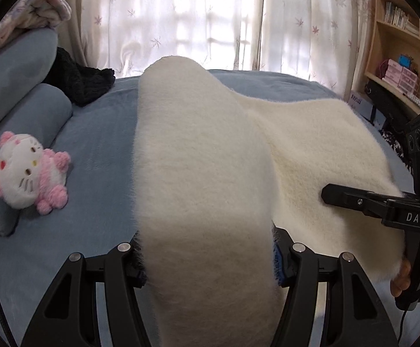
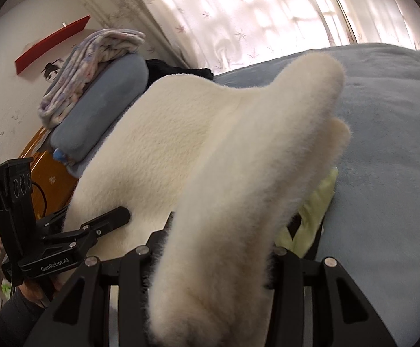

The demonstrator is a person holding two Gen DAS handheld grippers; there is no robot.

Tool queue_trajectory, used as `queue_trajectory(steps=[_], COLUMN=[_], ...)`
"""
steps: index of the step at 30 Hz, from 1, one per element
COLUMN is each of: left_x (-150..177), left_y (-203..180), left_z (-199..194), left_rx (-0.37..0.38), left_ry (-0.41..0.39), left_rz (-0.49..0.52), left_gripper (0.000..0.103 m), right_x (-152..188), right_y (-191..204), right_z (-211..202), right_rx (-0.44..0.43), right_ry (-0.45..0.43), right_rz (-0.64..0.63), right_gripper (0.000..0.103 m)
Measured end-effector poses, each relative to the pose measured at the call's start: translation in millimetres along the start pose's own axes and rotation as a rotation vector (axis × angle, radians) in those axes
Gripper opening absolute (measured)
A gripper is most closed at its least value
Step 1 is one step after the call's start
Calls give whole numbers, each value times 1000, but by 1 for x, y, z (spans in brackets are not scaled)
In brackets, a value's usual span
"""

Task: Fold large clothes
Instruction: 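Fold the lifted end over onto the bundle with the right gripper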

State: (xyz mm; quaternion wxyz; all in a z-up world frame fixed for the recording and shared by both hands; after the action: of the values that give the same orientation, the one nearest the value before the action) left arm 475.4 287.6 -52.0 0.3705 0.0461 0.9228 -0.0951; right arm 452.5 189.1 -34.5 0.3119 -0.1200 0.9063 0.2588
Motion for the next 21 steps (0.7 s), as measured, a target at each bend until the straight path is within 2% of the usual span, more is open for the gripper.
queue_trajectory(steps=[4, 7, 9, 10, 12, 15, 19, 21], left_x=[3, 26, 40, 46, 49, 49, 45, 38], left_y=[18, 39, 54, 58, 59, 59, 59, 59], left_z=[42, 77, 93, 95, 94, 92, 80, 64], left_rx=[8, 14, 39, 59, 78, 55, 13, -24], left_ry=[45, 118, 132, 122, 102, 94, 109, 72], left_rz=[0, -28, -82, -101, -111, -88, -86, -59], left_gripper=[60, 61, 69, 73, 74, 77, 77, 77], right_x=[7, 27, 42, 47, 53, 53, 52, 49], right_y=[-19, -39, -50, -54, -59, -60, -62, -60], right_z=[39, 73, 85, 87, 89, 87, 63, 46], right_rx=[-13, -17, -1, -10, -22, -29, 36, 68], right_ry=[18, 73, 84, 83, 103, 141, 160, 151], right_rz=[54, 141, 160, 167, 191, 205, 144, 110], right_gripper=[43, 44, 47, 51, 61, 61, 61, 61])
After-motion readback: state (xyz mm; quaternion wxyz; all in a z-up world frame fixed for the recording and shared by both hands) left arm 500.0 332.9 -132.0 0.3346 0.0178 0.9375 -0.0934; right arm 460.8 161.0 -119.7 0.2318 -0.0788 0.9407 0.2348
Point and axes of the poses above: each gripper's, at about its wrist camera, not at the fingertips, and z roughly the way its jaws point, y to its left, x to its underside, the point moved 8 cm from there along z, roughly the way its jaws point, and after that the axes turned 7 degrees about x, right-handed, at the moved point
